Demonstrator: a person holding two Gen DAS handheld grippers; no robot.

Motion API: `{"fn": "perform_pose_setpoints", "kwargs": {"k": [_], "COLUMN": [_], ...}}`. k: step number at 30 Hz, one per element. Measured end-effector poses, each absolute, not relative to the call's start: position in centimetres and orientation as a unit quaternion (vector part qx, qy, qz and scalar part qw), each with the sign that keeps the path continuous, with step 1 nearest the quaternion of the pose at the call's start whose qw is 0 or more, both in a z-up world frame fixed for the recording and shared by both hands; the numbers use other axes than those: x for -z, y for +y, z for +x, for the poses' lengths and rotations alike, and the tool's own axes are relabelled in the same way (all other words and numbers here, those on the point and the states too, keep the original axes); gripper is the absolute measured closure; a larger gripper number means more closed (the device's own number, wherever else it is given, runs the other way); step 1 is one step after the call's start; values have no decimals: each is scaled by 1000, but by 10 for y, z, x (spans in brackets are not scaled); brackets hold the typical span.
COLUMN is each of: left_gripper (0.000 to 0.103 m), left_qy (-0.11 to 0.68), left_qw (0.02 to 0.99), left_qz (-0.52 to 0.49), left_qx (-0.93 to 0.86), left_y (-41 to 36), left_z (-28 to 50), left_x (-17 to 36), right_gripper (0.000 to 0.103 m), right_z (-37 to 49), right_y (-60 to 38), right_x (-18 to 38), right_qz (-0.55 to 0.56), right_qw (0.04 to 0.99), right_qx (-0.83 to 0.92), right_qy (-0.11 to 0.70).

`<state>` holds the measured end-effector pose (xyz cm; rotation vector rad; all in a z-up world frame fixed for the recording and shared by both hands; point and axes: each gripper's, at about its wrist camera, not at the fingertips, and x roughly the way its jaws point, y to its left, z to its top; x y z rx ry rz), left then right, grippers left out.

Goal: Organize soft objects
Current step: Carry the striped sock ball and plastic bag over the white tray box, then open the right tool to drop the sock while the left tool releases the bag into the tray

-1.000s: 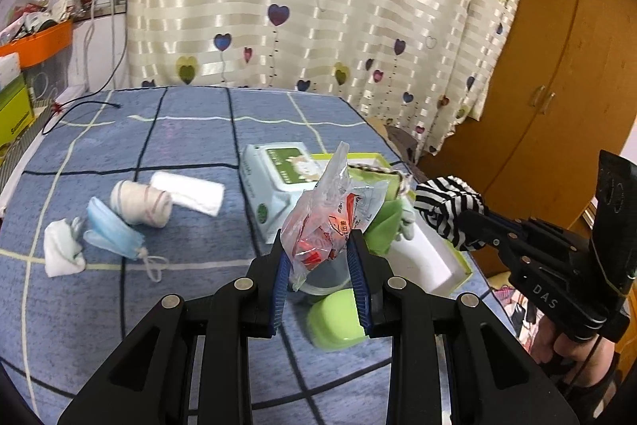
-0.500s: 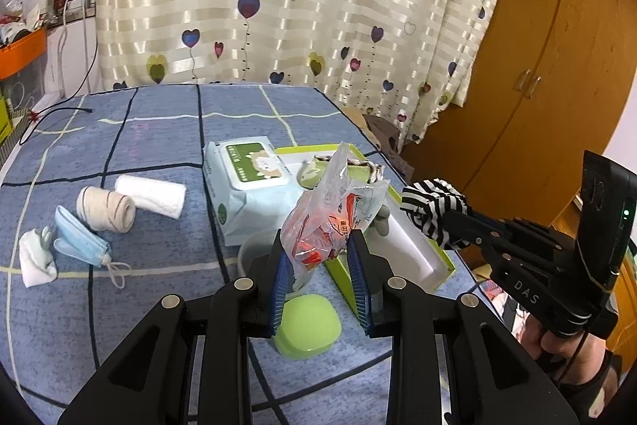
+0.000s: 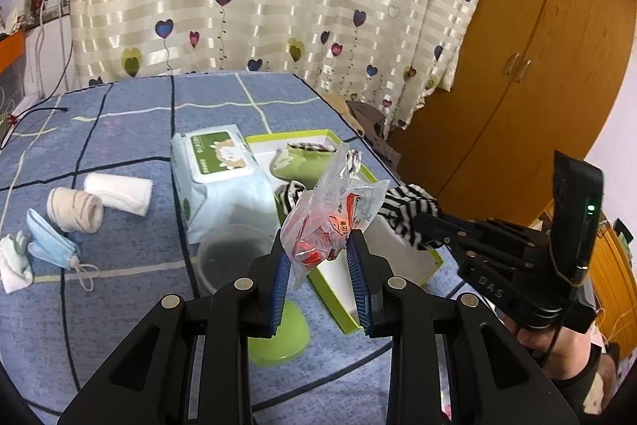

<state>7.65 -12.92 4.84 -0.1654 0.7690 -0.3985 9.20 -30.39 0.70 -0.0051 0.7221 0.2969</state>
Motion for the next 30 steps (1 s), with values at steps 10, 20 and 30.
{"fn": "perform_pose_setpoints", "kwargs": {"k": [10, 20, 30], "left_gripper": [73, 73, 73], "left_qy": [389, 406, 431], "left_qw": [896, 889, 876], "left_qz": [-70, -62, -55], "left_qx": [202, 203, 208], "left_y": [-151, -171, -191], "left_z": [88, 103, 120], "left_x": [-39, -28, -13], "right_gripper": [96, 96, 77], "right_z": [116, 141, 136], "right_y": [-313, -322, -334], "right_x": [25, 49, 42], "right_qz": [7, 18, 24], "right_qw": [911, 900, 904], "right_qx": [-142, -147, -158], "right_qy": [387, 409, 396]}}
